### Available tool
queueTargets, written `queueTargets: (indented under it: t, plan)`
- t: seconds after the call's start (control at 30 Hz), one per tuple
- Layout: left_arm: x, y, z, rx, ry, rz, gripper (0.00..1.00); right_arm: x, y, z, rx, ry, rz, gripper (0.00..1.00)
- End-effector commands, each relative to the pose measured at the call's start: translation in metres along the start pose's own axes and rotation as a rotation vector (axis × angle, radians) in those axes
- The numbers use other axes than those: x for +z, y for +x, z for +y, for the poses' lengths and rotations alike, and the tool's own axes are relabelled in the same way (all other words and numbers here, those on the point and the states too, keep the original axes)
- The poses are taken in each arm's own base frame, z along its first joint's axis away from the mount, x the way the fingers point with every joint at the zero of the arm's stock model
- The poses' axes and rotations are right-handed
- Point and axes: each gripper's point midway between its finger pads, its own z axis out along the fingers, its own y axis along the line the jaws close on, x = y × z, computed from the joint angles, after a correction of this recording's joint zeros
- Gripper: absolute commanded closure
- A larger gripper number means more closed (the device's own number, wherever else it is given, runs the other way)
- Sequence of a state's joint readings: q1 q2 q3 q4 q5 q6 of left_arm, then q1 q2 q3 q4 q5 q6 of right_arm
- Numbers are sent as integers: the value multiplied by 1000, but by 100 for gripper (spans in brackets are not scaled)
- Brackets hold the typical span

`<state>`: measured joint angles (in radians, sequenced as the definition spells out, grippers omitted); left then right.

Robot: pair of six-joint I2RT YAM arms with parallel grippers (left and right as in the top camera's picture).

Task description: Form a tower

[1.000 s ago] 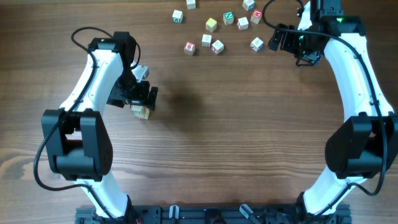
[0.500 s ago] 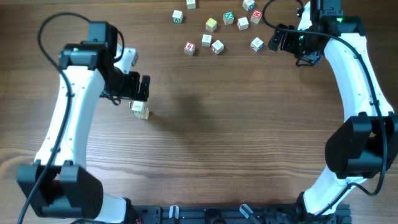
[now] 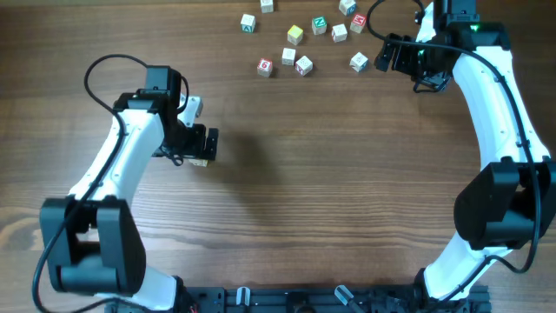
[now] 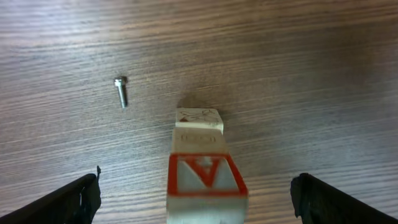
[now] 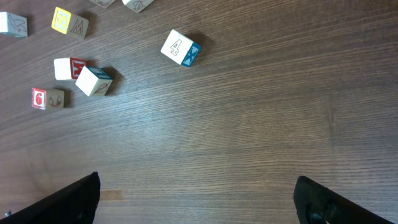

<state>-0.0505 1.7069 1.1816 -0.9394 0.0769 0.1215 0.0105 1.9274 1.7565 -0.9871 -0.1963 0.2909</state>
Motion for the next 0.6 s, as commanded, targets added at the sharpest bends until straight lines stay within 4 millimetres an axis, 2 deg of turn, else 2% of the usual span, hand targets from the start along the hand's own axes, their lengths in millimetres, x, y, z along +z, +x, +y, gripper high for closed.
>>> queueTargets:
  t: [0.0, 0.1, 0.57]
  plan:
    - [25, 10, 0, -20, 16, 84, 0, 6, 1, -2, -2, 18, 7, 0]
    - [32, 14, 0, -22, 18, 114, 0, 6, 0, -2, -3, 18, 6, 0]
    - [45, 3, 3, 50, 15, 89, 0, 6, 0, -2, -3, 18, 5, 0]
